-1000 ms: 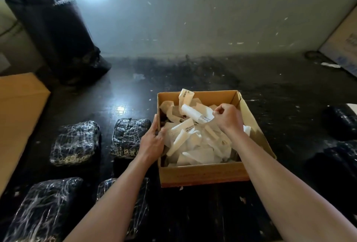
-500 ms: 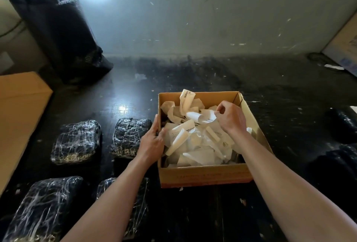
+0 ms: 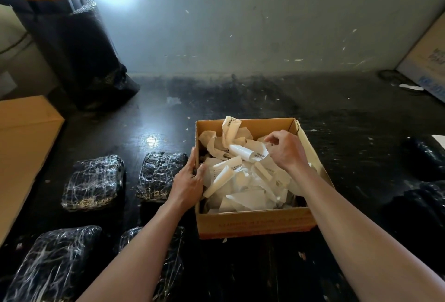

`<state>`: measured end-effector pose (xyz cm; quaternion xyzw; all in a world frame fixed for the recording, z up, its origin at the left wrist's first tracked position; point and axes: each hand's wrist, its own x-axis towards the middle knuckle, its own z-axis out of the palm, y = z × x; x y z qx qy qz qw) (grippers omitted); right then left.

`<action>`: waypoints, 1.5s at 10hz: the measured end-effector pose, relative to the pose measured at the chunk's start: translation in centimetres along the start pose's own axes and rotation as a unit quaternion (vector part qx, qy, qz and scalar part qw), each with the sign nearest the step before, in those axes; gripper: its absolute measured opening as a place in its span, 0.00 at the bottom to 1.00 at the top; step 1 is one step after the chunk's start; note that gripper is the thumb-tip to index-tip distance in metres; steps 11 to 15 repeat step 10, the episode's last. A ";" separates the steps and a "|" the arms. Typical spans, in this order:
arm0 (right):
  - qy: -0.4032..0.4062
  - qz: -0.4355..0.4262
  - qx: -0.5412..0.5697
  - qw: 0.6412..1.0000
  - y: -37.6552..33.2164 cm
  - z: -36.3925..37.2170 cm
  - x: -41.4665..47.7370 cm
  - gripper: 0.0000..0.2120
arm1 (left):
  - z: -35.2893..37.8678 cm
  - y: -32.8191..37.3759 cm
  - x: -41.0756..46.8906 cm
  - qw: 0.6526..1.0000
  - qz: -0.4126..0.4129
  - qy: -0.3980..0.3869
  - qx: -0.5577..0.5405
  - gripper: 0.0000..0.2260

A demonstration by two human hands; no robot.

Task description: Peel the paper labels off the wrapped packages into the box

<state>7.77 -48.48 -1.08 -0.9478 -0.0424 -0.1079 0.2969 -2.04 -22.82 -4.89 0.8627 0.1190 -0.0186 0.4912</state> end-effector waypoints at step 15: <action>-0.188 -0.182 0.143 0.955 -19.6 -20.3 -11.8 0.11 | -5.3 -4.3 -17.3 0.989 0.097 -0.110 0.006 0.12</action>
